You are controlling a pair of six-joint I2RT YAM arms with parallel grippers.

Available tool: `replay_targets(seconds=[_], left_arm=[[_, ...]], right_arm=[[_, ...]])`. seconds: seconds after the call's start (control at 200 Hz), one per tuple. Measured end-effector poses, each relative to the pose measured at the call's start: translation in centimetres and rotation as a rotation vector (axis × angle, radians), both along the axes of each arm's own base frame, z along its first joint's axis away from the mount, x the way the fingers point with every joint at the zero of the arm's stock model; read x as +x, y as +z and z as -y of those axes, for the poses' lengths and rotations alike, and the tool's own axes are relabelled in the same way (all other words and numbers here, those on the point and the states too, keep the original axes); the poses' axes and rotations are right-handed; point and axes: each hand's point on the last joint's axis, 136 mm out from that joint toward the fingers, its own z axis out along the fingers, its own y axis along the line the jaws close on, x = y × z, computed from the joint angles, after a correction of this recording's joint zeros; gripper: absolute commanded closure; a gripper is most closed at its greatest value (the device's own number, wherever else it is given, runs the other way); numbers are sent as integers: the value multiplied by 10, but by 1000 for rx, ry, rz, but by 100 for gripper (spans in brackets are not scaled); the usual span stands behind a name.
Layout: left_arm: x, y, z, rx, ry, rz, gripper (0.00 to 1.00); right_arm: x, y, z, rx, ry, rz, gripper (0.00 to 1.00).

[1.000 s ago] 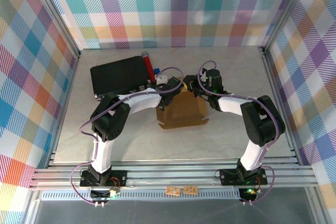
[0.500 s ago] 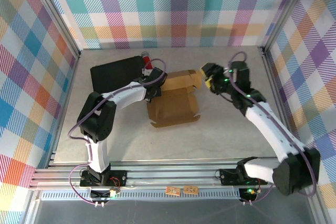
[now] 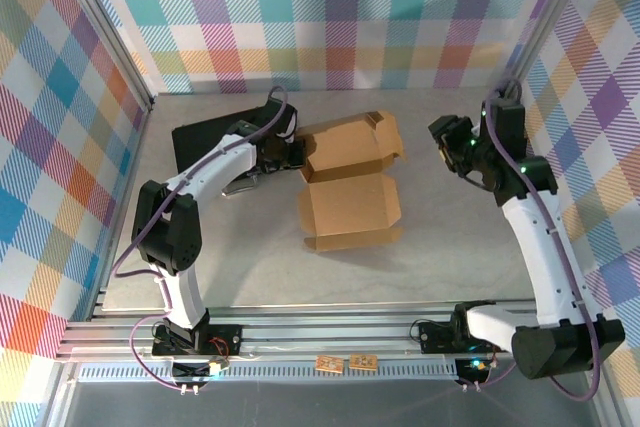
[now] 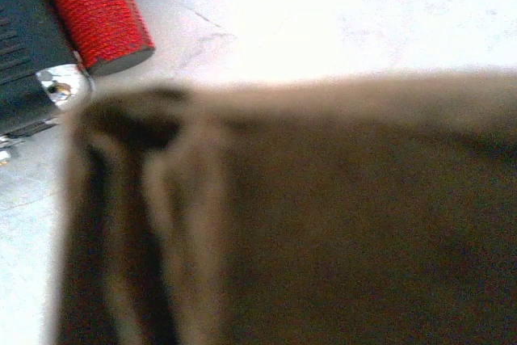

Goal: Fold the paper box

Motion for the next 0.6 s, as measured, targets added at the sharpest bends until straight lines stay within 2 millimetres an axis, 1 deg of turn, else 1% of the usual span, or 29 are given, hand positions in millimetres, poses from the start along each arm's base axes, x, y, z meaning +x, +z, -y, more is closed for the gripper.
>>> replay_targets(seconds=[0.045,0.085,0.21,0.295,0.375,0.47,0.6], left_arm=[[-2,1,1,-4,-4,-9,100],[-4,1,0,0,-4,-20,100],[-15,-6,-3,28,-2,-64,100],[-22,-9,-3,57,3,-83,100],[-28,-11,-2,83,2,-94,100],[-33,-11,-2,113,4,-102,100],[-36,-6,-3,138,20,-102,100]], right_arm=[[3,9,-5,16,3,-3,55],[5,12,-12,29,12,-11,55],[10,10,-44,55,61,-80,56],[21,10,-71,52,97,-116,57],[32,11,-90,42,118,-133,58],[41,3,-105,33,133,-168,60],[46,-20,-108,5,126,-240,62]])
